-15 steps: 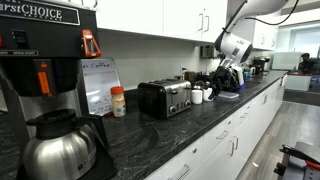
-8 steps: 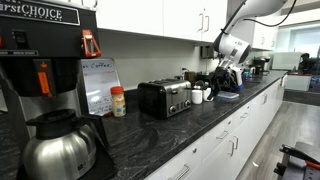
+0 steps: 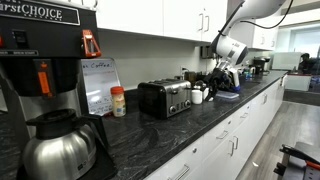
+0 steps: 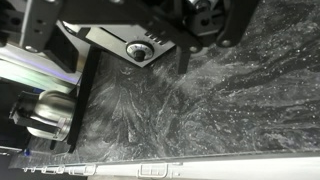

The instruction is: Push down the toaster lever to the right.

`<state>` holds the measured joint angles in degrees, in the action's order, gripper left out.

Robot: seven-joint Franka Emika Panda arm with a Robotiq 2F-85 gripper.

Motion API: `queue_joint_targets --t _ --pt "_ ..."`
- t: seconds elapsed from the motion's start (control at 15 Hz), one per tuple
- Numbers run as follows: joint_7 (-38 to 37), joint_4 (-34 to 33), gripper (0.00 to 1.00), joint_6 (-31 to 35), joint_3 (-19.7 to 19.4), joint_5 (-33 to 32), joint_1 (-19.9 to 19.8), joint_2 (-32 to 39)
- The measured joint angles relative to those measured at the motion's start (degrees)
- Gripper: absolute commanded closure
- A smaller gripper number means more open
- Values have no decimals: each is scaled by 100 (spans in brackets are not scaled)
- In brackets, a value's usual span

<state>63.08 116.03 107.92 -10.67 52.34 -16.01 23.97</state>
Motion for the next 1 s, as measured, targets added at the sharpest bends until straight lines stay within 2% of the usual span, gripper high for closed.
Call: queue_joint_targets --t 0.53,1.0 --pt "207 -798 0 306 197 -1 0 858" --pt "289 -1312 0 568 332 0 -9 1118"
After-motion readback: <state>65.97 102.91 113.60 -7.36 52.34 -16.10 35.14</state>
